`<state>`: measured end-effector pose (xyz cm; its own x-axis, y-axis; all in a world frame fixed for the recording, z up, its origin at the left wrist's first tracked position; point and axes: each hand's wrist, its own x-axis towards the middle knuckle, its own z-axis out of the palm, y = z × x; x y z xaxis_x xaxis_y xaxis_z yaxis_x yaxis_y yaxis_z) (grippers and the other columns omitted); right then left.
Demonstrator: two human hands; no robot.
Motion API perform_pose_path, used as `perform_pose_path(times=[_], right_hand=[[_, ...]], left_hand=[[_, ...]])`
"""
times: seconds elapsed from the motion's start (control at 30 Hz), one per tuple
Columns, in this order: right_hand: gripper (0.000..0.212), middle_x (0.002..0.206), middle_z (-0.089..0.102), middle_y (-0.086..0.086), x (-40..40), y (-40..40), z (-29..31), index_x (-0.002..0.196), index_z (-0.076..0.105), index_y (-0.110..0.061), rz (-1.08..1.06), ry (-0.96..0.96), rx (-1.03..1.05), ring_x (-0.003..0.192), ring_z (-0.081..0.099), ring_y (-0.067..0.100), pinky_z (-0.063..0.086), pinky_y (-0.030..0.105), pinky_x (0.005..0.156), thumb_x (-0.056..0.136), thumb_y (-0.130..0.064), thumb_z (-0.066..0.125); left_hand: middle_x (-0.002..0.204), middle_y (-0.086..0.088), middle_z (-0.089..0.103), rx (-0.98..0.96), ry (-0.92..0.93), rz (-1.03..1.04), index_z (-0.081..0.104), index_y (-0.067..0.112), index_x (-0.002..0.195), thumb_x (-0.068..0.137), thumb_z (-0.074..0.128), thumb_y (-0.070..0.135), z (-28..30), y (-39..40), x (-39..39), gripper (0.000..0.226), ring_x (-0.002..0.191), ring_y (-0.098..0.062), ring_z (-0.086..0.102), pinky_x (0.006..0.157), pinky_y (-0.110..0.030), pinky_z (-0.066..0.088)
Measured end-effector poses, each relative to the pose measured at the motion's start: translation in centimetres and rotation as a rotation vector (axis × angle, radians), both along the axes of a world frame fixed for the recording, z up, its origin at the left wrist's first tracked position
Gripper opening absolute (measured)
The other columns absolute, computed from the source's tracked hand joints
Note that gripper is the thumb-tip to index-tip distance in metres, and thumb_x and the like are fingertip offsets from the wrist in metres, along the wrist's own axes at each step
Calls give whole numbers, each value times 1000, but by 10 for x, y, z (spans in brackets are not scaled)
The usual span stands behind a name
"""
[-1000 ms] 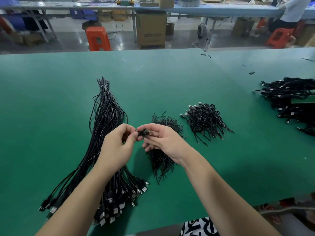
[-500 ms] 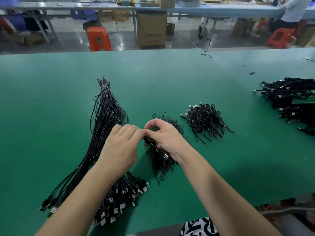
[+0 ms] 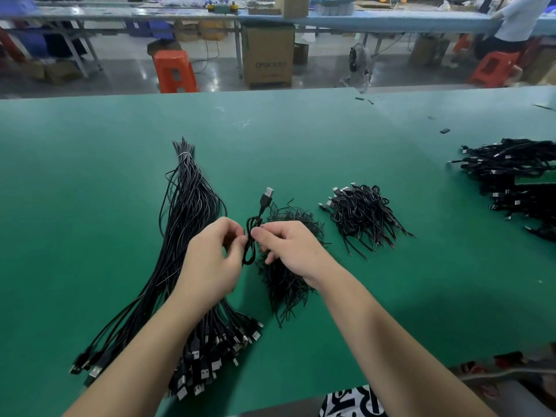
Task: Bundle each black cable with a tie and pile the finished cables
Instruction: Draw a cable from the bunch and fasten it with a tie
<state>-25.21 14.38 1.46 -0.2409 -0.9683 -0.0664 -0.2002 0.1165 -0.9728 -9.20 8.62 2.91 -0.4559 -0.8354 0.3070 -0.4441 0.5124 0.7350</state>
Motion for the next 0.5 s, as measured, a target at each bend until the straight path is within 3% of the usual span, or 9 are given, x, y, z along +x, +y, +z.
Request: perform_pose_path(times=[0.1, 0.2, 0.27, 0.37, 0.5], right_hand=[[43, 58, 56, -2, 4, -2, 0, 86, 65, 6, 0, -98, 65, 48, 54, 11, 48, 25, 47, 102, -33, 59], [45, 70, 60, 11, 3, -3, 4, 89, 64, 4, 65, -123, 124, 47, 52, 10, 48, 25, 46, 105, -36, 52], [41, 78, 60, 14, -1, -1, 8, 88, 65, -6, 152, -216, 129, 55, 55, 12, 53, 28, 52, 104, -41, 50], [24, 70, 58, -4, -3, 3, 12, 85, 75, -23, 264, -217, 63, 62, 57, 10, 56, 27, 62, 101, -33, 60], [33, 81, 59, 14, -6, 2, 7, 98, 67, 6, 236, -201, 25, 65, 54, 14, 56, 31, 66, 105, -24, 54]], left_hand=[[80, 2, 59, -471, -207, -111, 60, 12, 85, 88, 56, 0, 3, 3, -1, 13, 76, -21, 53, 69, -33, 38], [79, -6, 58, -720, -350, -224, 63, 7, 86, 77, 58, -6, 4, -4, 4, 17, 74, -31, 55, 71, -38, 39], [80, -7, 58, -746, -367, -221, 64, 6, 86, 76, 56, -7, 5, -8, 7, 18, 74, -32, 55, 71, -39, 40], [83, -7, 61, -720, -331, -213, 66, 5, 89, 81, 60, -4, 7, -11, 8, 13, 76, -33, 58, 72, -39, 41], [85, -5, 63, -596, -181, -225, 68, 4, 89, 90, 64, 4, 8, -7, 10, 5, 80, -26, 57, 72, -40, 44]])
